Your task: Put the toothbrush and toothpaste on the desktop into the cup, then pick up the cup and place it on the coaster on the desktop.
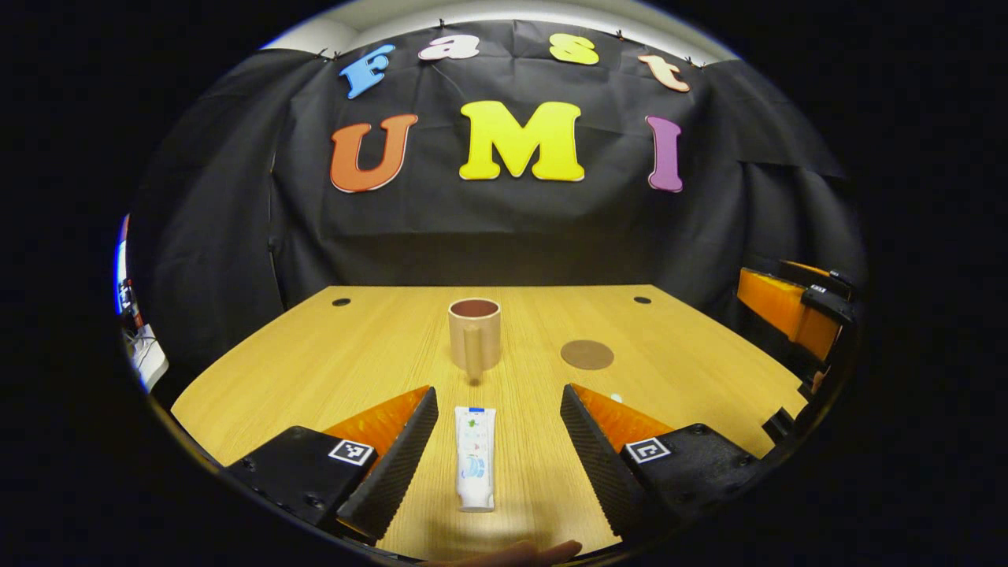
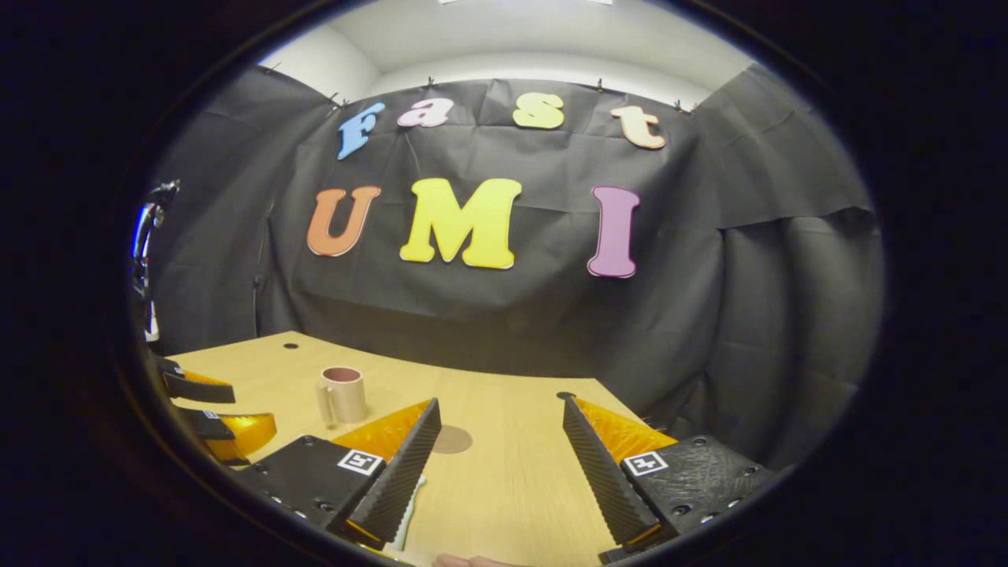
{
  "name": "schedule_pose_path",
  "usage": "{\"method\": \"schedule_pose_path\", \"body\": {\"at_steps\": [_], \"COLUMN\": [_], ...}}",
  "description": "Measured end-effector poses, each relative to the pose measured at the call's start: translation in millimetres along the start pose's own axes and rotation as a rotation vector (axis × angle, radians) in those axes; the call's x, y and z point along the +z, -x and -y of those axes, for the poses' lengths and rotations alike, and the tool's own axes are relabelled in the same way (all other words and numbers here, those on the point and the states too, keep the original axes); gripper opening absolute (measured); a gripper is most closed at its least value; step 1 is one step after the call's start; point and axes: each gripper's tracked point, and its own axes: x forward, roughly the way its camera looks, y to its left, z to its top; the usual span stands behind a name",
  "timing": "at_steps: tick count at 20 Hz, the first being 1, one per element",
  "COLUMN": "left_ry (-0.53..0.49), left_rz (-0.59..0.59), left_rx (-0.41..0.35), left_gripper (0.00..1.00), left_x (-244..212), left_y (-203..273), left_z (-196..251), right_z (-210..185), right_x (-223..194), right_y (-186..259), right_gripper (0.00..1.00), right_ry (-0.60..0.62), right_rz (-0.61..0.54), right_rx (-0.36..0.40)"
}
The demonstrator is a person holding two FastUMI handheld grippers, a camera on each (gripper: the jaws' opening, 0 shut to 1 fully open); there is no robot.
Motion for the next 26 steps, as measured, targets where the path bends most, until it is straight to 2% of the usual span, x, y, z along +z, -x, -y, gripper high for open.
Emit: {"method": "schedule_pose_path", "body": {"at_steps": [6,10,14,17,18,20,24,26], "left_ry": [-0.05,-0.002,0.035,0.046,0.042,0.035,-0.085,-0.071], "left_rz": [-0.221,-0.297,-0.364,-0.353,-0.348,-0.339,-0.325,-0.332], "left_rx": [0.111,0.078,0.087,0.093,0.088,0.067,0.009,-0.004], "left_gripper": [1.0,1.0,1.0,0.94,0.97,0.82,0.66,0.59], "left_x": [-65,-89,-104,-103,-102,-102,-101,-102], "left_y": [-12,-18,-17,-22,-23,-26,-31,-31], "left_z": [-24,-17,-22,-26,-25,-21,-9,-10], "right_z": [-6,-13,-16,-19,-20,-21,-25,-27], "right_x": [-6,-16,-21,-23,-24,-26,-28,-31], "right_y": [-1,-6,-7,-8,-8,-9,-10,-10], "right_gripper": [0.95,0.95,0.95,0.95,0.95,0.95,0.95,0.96], "right_ry": [0.006,0.016,0.025,0.028,0.03,0.033,0.035,0.037], "right_rz": [-0.017,-0.041,-0.053,-0.061,-0.063,-0.068,-0.072,-0.079], "right_rx": [0.015,0.025,0.028,0.032,0.033,0.034,0.043,0.048]}}
